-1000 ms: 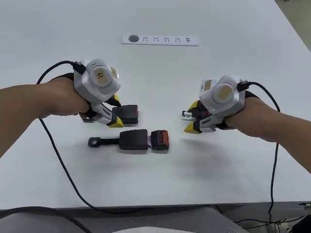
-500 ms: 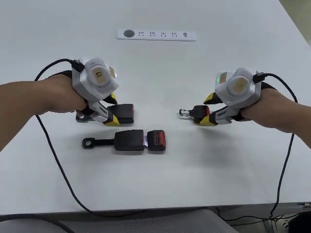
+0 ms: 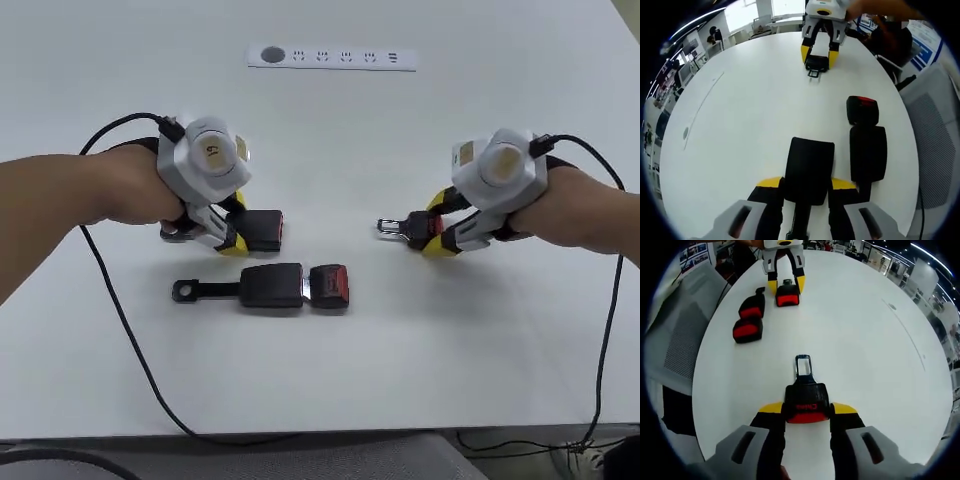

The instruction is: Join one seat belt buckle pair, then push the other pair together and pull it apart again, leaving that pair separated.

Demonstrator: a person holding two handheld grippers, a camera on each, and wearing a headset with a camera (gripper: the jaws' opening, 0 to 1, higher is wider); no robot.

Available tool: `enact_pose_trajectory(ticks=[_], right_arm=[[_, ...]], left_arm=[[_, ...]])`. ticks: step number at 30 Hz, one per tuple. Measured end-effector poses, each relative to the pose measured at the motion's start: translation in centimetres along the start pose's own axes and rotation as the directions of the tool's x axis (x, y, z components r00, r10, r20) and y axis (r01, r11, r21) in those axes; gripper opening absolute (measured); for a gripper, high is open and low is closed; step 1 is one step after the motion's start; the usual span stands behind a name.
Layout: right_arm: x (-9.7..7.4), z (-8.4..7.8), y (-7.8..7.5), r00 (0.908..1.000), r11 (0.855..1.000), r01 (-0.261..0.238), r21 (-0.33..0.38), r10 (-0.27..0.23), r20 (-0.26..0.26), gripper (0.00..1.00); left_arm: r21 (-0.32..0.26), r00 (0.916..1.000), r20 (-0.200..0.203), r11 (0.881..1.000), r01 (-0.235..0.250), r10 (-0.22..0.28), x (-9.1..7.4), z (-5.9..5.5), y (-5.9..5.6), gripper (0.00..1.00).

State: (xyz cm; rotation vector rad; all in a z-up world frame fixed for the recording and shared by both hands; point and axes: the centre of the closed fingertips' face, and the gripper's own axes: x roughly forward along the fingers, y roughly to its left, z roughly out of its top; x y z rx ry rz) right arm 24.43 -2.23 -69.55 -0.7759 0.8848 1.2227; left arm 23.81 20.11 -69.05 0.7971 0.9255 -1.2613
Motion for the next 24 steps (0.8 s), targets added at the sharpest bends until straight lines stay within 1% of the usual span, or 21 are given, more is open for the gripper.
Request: enact_pose_trajectory(ticks=[3, 4, 7, 11, 16, 19, 24], right_arm=[[0.0, 0.0, 0.2, 0.9997, 1.0, -0.023, 0.001, 0.023, 0.002, 0.33], [0.0, 0.0, 0.3, 0.9995, 1.0, -0.031, 0.0, 0.031, 0.004, 0.33], [0.0, 0.0, 0.1, 0.9992, 0.999, -0.038, -0.004, 0.038, 0.009, 0.33], [0.0, 0.2, 0.3, 0.9993, 0.999, -0.037, -0.011, 0.037, 0.003, 0.33], [0.0, 0.4, 0.2, 0.9997, 1.0, -0.026, -0.012, 0.026, 0.002, 0.33], [0.4, 1.2, 0.2, 0.9997, 1.0, -0.022, -0.009, 0.022, 0.01, 0.33], [1.3, 3.1, 0.5, 0.9991, 1.0, -0.023, -0.013, 0.024, 0.034, 0.33]], left_arm=[[-0.009, 1.0, 0.006, 1.0, 0.007, -0.007, 0.0, -0.2, 0.2, 0.35], [-0.009, 0.9999, 0.012, 1.0, 0.009, -0.008, 0.1, 0.0, 0.0, 0.35], [-0.01, 0.9997, 0.023, 1.0, 0.011, -0.011, 0.1, -0.1, 0.1, 0.34], [-0.007, 0.9997, 0.024, 1.0, 0.011, -0.01, 0.1, -0.1, 0.0, 0.34], [-0.001, 0.9999, 0.011, 1.0, 0.014, -0.014, 0.2, -0.2, 0.2, 0.34], [0.002, 0.9999, 0.005, 1.0, 0.016, -0.016, 0.2, -0.1, 0.2, 0.34], [0.003, 0.9999, 0.001, 1.0, 0.015, -0.015, 0.2, 0.0, -0.1, 0.34]])
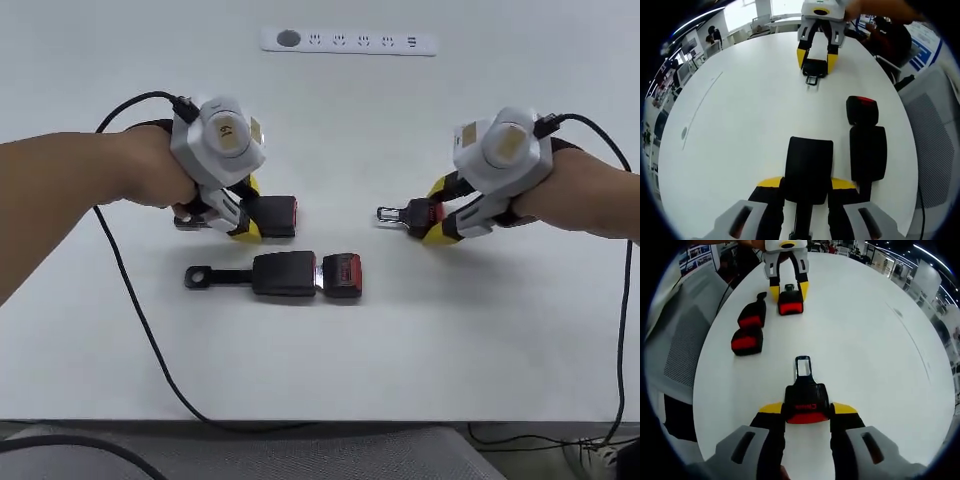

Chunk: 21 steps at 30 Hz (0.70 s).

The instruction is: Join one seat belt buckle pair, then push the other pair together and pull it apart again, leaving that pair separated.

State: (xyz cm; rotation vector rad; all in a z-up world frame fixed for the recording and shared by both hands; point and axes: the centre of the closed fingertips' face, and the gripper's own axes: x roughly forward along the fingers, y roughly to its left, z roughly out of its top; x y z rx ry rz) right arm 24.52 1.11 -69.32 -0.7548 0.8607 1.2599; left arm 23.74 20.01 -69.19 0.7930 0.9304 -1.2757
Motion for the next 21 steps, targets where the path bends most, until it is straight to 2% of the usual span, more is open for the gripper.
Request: enact_pose_trajectory(ticks=[2, 8, 10, 12, 15, 21], right_arm=[[0.5, 1.0, 0.6, 0.9999, 1.0, 0.0, -0.003, 0.0, 0.014, 0.33], [1.8, 3.7, 0.7, 0.998, 1.0, 0.009, 0.008, -0.01, 0.062, 0.33], [2.1, 4.2, 1.3, 0.9974, 1.0, 0.008, 0.003, -0.009, 0.071, 0.33], [2.5, 5.0, 1.1, 0.9968, 1.0, 0.005, 0.004, -0.005, 0.08, 0.33], [3.1, 5.9, 1.7, 0.9962, 1.0, 0.005, -0.001, -0.005, 0.087, 0.33], [3.8, 7.1, 1.9, 0.9955, 1.0, 0.006, -0.016, -0.004, 0.094, 0.33]], left_arm=[[-0.002, 1.0, 0.001, 1.0, 0.0, 0.0, 0.0, 0.0, 0.1, 0.34], [-0.006, 1.0, 0.0, 1.0, -0.004, 0.004, -0.1, 0.1, -0.2, 0.34], [-0.007, 1.0, 0.001, 1.0, -0.005, 0.005, -0.1, 0.1, -0.2, 0.34], [-0.008, 1.0, 0.001, 1.0, -0.006, 0.006, 0.0, 0.1, -0.1, 0.34], [-0.007, 1.0, 0.0, 1.0, -0.006, 0.006, 0.0, 0.1, -0.1, 0.34], [-0.004, 1.0, 0.003, 1.0, -0.004, 0.004, 0.0, -0.1, 0.2, 0.34]])
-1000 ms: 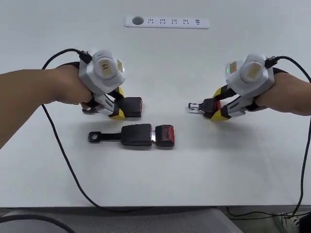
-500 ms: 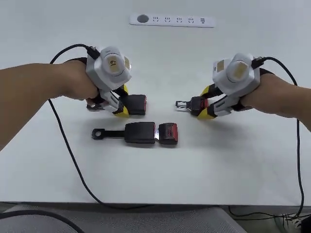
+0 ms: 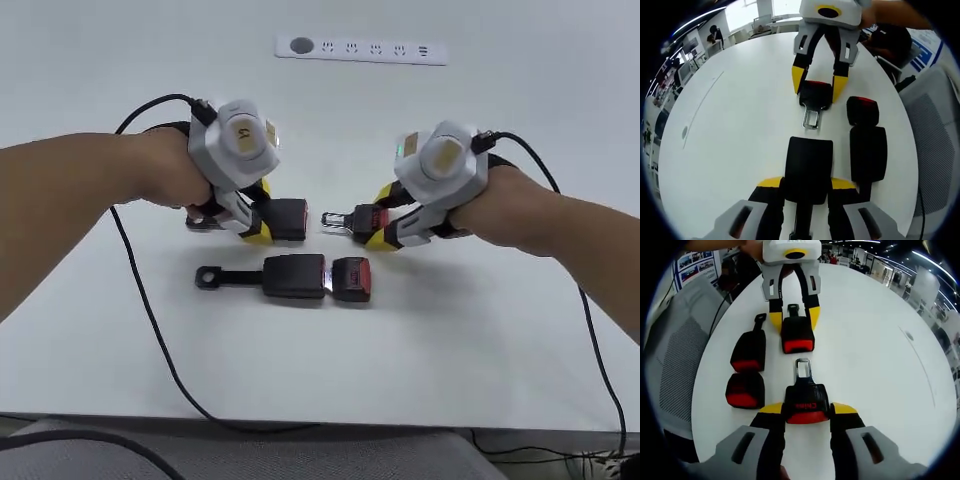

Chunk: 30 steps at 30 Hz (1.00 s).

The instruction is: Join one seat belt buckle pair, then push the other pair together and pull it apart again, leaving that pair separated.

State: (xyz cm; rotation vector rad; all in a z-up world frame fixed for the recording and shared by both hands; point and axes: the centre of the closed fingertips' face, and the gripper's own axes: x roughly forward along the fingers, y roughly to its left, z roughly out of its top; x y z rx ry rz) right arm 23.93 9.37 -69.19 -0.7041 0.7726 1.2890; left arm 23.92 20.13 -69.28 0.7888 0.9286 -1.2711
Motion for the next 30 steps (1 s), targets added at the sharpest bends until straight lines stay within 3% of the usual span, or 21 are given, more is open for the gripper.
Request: enact_pose_trajectory(ticks=[16, 24, 30], right_arm=[[1.0, 2.0, 0.6, 0.9998, 0.997, 0.021, -0.069, -0.021, -0.004, 0.33], [1.6, 2.6, 0.5, 0.9994, 0.999, 0.017, -0.052, -0.016, 0.03, 0.32], [1.6, 2.2, 0.4, 0.9996, 0.999, 0.006, -0.042, -0.005, 0.027, 0.32]], left_arm=[[-0.001, 1.0, 0.003, 1.0, -0.006, 0.006, 0.0, 0.0, 0.0, 0.34], [0.017, 1.0, 0.008, 1.0, -0.001, 0.001, 0.0, 0.0, -0.1, 0.34], [0.04, 1.0, 0.007, 0.999, 0.004, -0.004, 0.0, 0.1, -0.1, 0.33]])
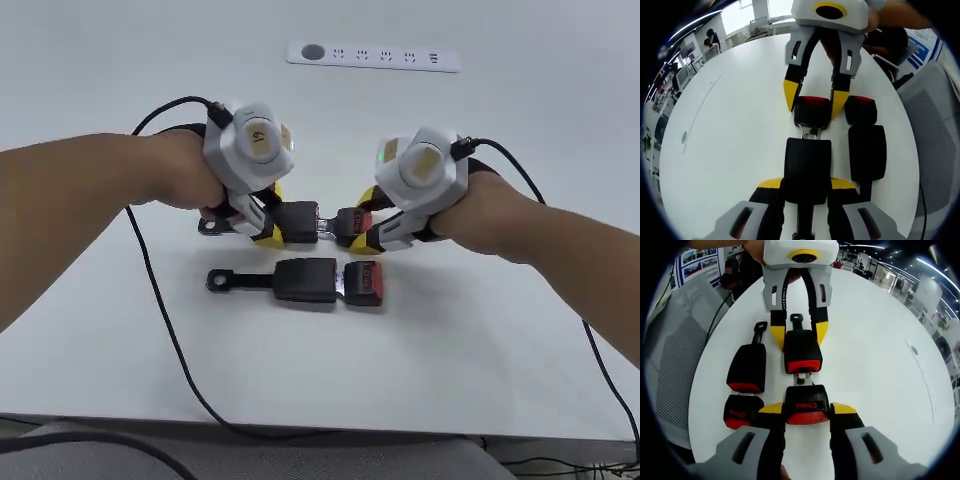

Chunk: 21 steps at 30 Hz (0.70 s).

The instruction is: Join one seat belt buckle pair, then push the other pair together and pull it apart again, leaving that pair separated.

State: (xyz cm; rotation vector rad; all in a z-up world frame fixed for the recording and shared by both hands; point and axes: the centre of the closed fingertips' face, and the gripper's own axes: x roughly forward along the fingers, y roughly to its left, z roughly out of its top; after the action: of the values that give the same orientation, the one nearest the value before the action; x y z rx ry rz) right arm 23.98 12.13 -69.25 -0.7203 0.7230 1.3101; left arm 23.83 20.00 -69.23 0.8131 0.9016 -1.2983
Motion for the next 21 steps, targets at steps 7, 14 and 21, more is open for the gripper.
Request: enact_pose_trajectory(ticks=[7, 14, 21], right_arm=[[0.0, 0.4, 0.2, 0.9999, 1.0, -0.014, 0.0, 0.014, -0.006, 0.31], [0.1, 0.6, 0.1, 0.9997, 1.0, -0.023, -0.018, 0.023, -0.009, 0.31], [0.5, 1.3, 0.2, 0.9996, 0.999, -0.029, -0.027, 0.03, 0.005, 0.31]], left_arm=[[0.006, 1.0, 0.002, 1.0, 0.002, -0.002, 0.0, -0.1, 0.0, 0.32], [0.021, 1.0, 0.0, 1.0, 0.009, -0.009, 0.1, -0.1, 0.0, 0.32], [0.029, 0.9999, -0.002, 0.999, 0.014, -0.014, 0.1, -0.1, 0.1, 0.32]])
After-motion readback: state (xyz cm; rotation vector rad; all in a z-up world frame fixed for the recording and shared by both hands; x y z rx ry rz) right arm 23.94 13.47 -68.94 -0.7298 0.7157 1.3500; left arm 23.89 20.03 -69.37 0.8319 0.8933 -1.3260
